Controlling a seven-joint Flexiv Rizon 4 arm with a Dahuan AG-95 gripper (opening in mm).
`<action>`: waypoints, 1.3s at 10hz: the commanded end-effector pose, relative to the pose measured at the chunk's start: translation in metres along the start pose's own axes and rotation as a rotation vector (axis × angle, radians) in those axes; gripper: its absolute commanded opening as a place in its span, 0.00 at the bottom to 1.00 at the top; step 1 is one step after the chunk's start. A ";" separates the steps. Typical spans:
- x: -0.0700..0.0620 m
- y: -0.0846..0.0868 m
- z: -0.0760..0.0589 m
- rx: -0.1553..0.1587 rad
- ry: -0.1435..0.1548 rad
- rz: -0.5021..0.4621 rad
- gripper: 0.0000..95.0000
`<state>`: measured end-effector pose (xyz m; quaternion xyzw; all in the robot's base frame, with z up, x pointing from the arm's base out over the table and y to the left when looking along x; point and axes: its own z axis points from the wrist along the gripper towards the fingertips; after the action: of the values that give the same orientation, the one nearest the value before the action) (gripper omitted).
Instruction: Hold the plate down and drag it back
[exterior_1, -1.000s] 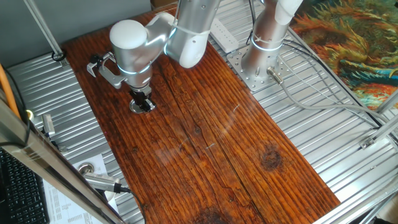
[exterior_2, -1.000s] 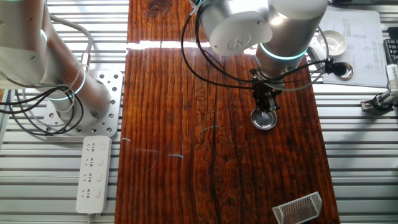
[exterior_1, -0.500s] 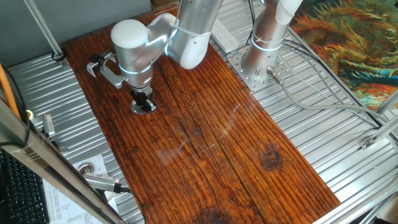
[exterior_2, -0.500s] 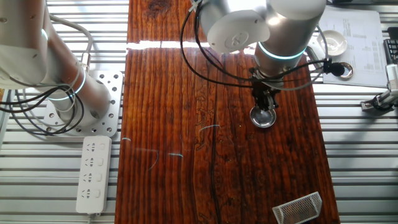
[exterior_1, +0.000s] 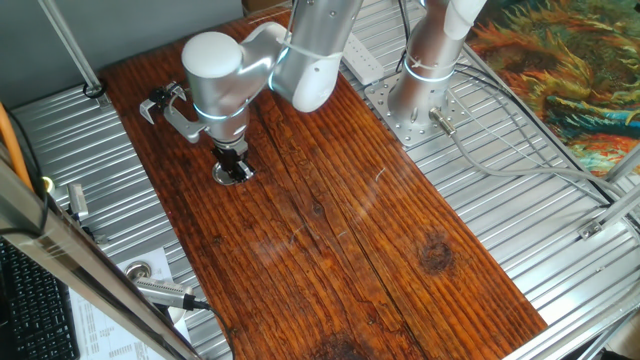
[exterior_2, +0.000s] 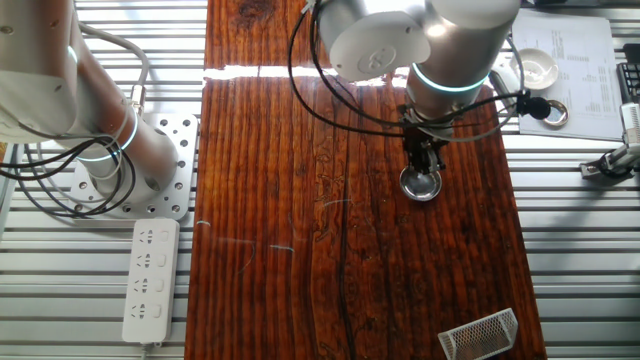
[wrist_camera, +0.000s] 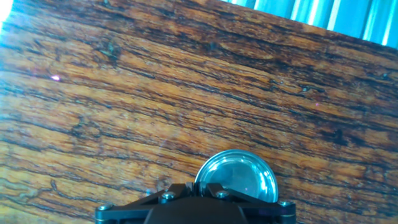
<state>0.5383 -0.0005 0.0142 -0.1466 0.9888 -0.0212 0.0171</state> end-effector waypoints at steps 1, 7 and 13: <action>0.001 0.001 0.000 0.000 -0.002 0.004 0.00; 0.002 0.008 0.000 0.001 -0.004 0.009 0.00; 0.001 0.012 -0.001 -0.013 -0.008 0.013 0.00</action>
<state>0.5329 0.0114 0.0144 -0.1405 0.9898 -0.0142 0.0192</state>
